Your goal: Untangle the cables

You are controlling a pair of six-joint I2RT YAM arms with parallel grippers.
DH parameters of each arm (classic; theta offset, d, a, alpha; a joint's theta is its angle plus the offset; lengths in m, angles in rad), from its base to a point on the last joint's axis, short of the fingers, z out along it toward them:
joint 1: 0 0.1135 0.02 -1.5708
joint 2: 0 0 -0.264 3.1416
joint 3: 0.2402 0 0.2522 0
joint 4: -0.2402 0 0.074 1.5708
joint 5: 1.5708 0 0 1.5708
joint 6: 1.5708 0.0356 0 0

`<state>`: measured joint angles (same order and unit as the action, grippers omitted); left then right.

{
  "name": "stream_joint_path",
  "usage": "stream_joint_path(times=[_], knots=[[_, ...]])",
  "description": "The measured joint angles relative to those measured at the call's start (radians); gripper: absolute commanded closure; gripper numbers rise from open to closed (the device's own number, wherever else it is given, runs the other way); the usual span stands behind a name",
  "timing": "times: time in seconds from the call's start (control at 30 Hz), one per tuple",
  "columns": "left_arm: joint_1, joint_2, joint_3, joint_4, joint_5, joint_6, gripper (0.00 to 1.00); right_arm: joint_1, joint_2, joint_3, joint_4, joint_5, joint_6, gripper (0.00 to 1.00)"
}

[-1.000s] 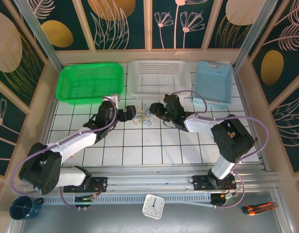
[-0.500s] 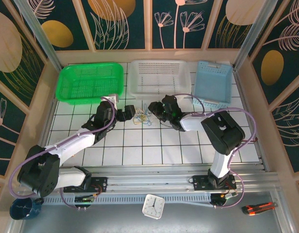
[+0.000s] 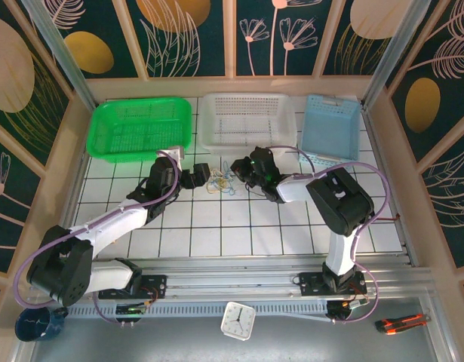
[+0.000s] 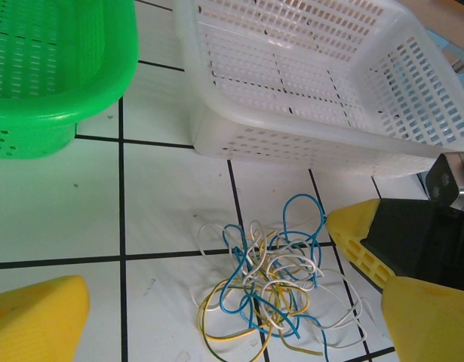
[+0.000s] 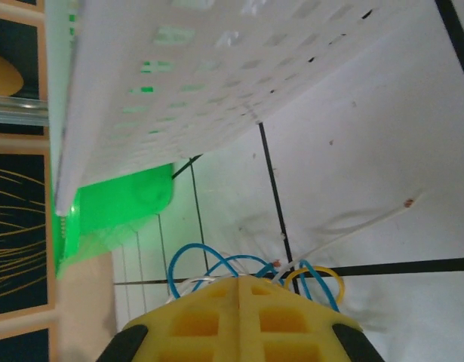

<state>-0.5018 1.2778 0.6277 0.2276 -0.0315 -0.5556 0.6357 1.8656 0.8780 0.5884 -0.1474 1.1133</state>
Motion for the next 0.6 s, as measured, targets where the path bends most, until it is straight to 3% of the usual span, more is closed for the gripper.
stream_joint_path(times=[0.2, 0.53, 0.6], knots=[[0.0, 0.0, -0.009, 0.005, 0.0, 0.002, 0.01, -0.002, -0.038, -0.021, 0.004, -0.02, -0.02, 1.0], [0.0, -0.013, -0.053, 0.026, 0.007, 0.039, 0.01, 0.029, -0.277, 0.019, -0.124, -0.035, -0.174, 1.0], [0.0, -0.013, -0.054, 0.034, 0.008, 0.043, 0.01, 0.034, -0.292, 0.029, -0.146, -0.032, -0.194, 0.84]])
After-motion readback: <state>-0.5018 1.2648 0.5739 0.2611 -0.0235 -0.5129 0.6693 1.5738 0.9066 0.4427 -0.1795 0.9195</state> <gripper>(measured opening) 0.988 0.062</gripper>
